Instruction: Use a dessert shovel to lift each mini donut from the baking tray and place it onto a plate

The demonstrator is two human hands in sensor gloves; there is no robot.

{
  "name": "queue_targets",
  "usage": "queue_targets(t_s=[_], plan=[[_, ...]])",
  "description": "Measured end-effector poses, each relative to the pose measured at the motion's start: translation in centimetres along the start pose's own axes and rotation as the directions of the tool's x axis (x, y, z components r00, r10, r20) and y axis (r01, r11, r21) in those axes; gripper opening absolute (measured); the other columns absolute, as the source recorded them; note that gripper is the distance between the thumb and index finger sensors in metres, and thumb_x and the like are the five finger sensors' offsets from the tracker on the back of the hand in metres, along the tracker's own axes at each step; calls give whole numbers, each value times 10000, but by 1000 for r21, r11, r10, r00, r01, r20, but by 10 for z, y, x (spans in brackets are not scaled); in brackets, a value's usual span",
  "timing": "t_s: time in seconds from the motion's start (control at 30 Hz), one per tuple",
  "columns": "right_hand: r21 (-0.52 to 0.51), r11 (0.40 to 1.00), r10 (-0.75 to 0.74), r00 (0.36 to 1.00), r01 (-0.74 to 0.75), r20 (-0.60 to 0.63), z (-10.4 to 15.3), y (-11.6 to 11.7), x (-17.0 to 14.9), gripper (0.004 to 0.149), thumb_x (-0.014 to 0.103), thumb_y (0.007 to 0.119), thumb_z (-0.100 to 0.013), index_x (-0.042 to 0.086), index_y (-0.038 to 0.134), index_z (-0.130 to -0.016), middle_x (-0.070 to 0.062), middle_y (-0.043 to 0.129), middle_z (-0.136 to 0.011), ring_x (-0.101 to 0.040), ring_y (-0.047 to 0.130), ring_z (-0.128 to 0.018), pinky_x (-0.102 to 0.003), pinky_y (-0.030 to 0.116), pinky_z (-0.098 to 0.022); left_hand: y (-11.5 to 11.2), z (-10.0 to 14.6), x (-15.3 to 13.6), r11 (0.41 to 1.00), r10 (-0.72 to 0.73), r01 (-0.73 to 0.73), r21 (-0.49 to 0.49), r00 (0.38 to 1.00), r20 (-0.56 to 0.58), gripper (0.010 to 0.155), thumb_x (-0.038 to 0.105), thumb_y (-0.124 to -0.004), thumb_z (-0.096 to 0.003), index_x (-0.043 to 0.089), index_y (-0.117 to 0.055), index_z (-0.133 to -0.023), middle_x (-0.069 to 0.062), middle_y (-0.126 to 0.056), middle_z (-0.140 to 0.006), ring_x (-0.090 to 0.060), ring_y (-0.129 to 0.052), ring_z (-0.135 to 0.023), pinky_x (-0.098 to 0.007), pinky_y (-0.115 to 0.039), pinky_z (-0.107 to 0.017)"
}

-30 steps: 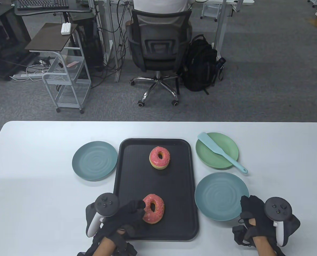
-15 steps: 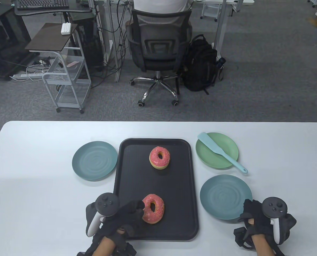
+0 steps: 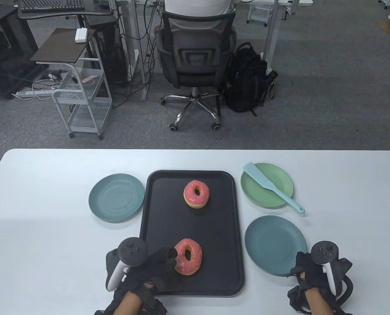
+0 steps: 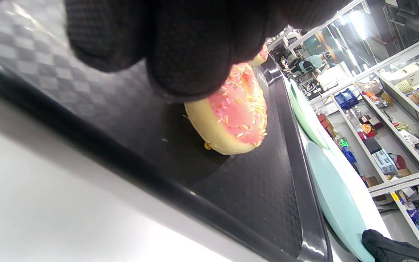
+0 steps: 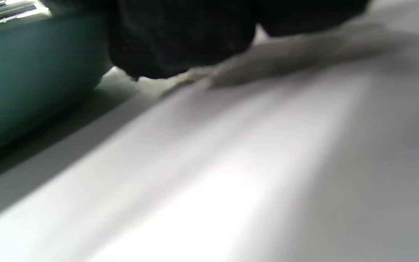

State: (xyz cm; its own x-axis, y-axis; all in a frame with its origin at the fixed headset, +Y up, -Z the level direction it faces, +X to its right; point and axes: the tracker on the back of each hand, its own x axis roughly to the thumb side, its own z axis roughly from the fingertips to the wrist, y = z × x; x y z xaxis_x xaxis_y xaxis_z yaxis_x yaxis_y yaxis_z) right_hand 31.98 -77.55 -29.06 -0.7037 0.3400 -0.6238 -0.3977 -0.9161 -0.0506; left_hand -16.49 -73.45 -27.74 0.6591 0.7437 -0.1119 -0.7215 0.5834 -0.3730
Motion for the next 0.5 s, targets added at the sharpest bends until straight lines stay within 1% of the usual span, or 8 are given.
queue_targets(t_s=[0.17, 0.37, 0.47, 0.5], plan=[[13, 999, 42, 999, -42, -2, 0, 1, 2, 419, 491, 725, -477, 112, 878, -568, -30, 956, -261, -243, 893, -144, -425, 789, -171, 0, 0, 0, 1000, -3, 3, -1, 1000, -1, 505, 442, -730, -507, 325, -639, -990, 16, -884, -743, -207, -1071, -492, -418, -919, -418], [24, 1000, 14, 1000, -14, -2, 0, 0, -1, 442, 530, 739, -464, 125, 871, -579, -57, 962, -299, -273, 896, -174, -447, 782, -189, 0, 0, -1, 1000, -14, 14, -4, 1000, -5, 503, 438, -729, -509, 324, -640, -991, 15, -883, -746, -208, -1069, -497, -419, -918, -420], [-4, 1000, 8, 1000, -8, 1, 2, -2, -2, 503, 574, 731, -425, 123, 897, -572, -80, 983, -296, -292, 907, -167, -458, 785, -180, 1, 1, -1, 1000, -20, 20, 4, 1000, -8, 502, 437, -730, -509, 325, -640, -990, 14, -883, -746, -210, -1070, -496, -420, -917, -421], [-35, 999, 11, 1000, -10, 6, 4, -6, -2, 534, 593, 727, -410, 121, 903, -589, -91, 994, -316, -298, 916, -178, -459, 791, -187, 2, 1, -2, 1000, -25, 25, 7, 1000, -11, 502, 434, -731, -509, 322, -641, -990, 14, -883, -746, -211, -1071, -494, -420, -918, -421]])
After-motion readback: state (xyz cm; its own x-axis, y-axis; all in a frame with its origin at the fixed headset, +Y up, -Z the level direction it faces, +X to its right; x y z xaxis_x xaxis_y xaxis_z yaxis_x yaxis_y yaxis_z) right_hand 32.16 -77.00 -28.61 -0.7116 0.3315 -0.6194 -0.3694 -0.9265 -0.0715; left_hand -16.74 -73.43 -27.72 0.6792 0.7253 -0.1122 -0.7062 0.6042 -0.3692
